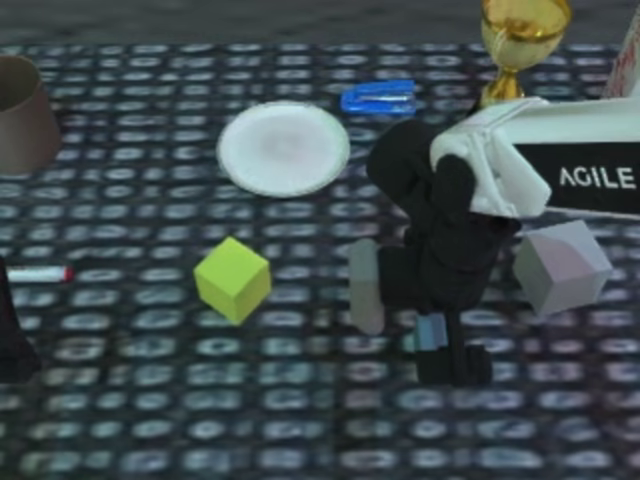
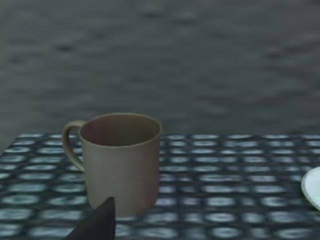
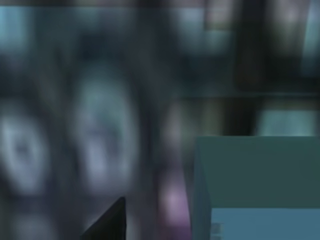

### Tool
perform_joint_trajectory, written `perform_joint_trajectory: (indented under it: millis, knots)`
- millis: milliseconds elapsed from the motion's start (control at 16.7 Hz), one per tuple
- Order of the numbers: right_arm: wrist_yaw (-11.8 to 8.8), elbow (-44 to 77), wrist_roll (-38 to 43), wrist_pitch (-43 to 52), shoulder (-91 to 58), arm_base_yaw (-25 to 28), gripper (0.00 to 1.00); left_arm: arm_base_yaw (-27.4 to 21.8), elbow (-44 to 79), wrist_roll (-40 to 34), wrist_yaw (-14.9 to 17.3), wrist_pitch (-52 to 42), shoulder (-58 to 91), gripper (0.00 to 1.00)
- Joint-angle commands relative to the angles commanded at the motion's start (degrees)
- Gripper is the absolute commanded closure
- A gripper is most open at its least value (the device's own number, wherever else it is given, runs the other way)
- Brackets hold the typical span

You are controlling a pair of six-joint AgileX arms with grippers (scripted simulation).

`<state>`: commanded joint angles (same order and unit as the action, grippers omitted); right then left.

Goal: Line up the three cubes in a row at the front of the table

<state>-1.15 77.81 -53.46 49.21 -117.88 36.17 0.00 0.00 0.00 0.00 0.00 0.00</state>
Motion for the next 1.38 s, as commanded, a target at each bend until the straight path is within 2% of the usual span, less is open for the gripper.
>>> perform_joint_trajectory:
  millis: [360, 780, 1140, 1380]
  knots:
    - [-0.01, 0.85, -0.15, 1.0, 0.33, 0.01, 0.0, 0.0, 0.0, 0.0, 0.0, 0.0, 0.0, 0.0]
    - [-0.04, 8.88, -0.41, 14.03, 4.99, 0.14, 0.0, 0.0, 0.0, 0.0, 0.0, 0.0, 0.0, 0.0]
    - [-0.11, 8.63, -0.21, 13.83, 5.55, -0.23, 0.0, -0.21, 0.56, 0.07, 0.04, -0.38, 0.57, 0.0]
    - [-0.96, 3.03, 2.82, 8.35, 13.32, -3.4, 0.0, -2.65, 8.69, 1.05, 0.24, -5.68, 8.93, 0.0]
